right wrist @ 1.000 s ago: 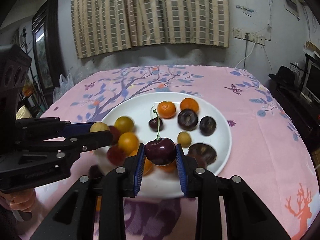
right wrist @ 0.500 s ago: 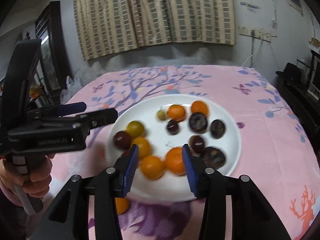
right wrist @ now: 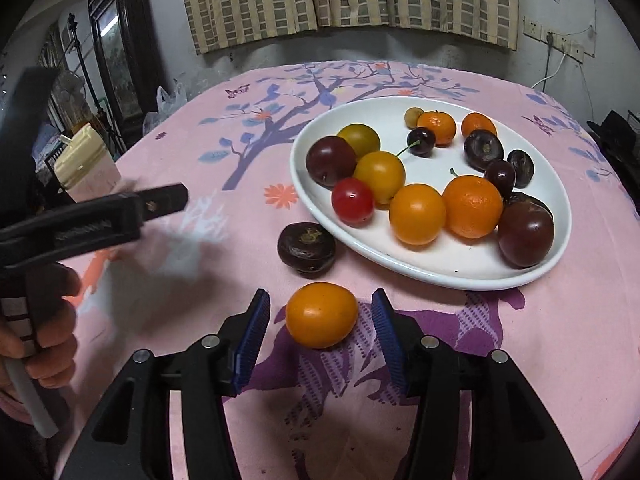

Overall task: Organize fruits
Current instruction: 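Grasp the orange with the right tool while the left tool grasps the dark plum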

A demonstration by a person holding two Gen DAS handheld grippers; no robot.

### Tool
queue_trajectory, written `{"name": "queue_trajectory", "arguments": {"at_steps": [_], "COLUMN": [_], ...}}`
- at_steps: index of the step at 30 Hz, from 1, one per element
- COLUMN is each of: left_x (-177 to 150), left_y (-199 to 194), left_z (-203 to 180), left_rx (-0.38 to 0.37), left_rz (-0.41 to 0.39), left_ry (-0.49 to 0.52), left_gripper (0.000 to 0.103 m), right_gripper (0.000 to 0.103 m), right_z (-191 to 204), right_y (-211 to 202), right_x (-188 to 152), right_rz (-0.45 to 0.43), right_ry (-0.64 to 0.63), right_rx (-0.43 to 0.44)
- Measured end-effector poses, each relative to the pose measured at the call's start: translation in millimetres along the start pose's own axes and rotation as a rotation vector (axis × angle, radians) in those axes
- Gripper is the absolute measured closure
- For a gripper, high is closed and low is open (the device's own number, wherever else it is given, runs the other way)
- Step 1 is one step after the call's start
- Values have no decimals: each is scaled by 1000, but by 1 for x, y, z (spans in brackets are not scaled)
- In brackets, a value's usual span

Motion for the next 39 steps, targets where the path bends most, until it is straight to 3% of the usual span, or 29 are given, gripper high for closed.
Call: {"name": "queue_trajectory", "arguments": {"at_steps": [6, 10, 12, 15, 18, 22, 30, 34, 39], "left_x": [0, 0, -1, -2, -3, -8, -34, -38, -36], "left_y": [-4, -2, -2, -1, 1, 6, 20, 31, 47], "left_z": [-1, 0, -1, -3, -7, -20, -82, -106, -122], "left_rx": [-6, -7, -9, -8, 7, -1, -126, -188, -229], "left_rz": [-2, 7, 10, 6, -4, -20, -17, 15, 67], "left_ry": [9, 3, 2, 16, 45, 112, 409, 461, 463], "left_gripper": [5, 5, 5, 5, 5, 5, 6, 28, 38], "right_gripper": [50, 64, 64, 65, 65, 64, 64, 64, 64], "right_z": [-5, -4, -3, -3, -6, -22, -58, -60, -61], "right_y": [12, 14, 12, 4, -15, -39, -52, -53, -56], "right_x": [-6, -6, -7, -6, 4, 14, 21, 21, 19], "right_rz": [29, 23, 28, 33, -24, -99, -115, -112, -109], "right_ry": [-7, -31, -32, -11, 29, 86, 215, 219, 219], "right_rx": [-15, -39, -33, 14, 65, 64, 67, 74, 70]}}
Point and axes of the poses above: each gripper's, at about its wrist camera, not at the fingertips, and y roughly the way its jaws point, z to its left, x to its top, the point moved 7 cm from there along y, roughly the way its jaws point
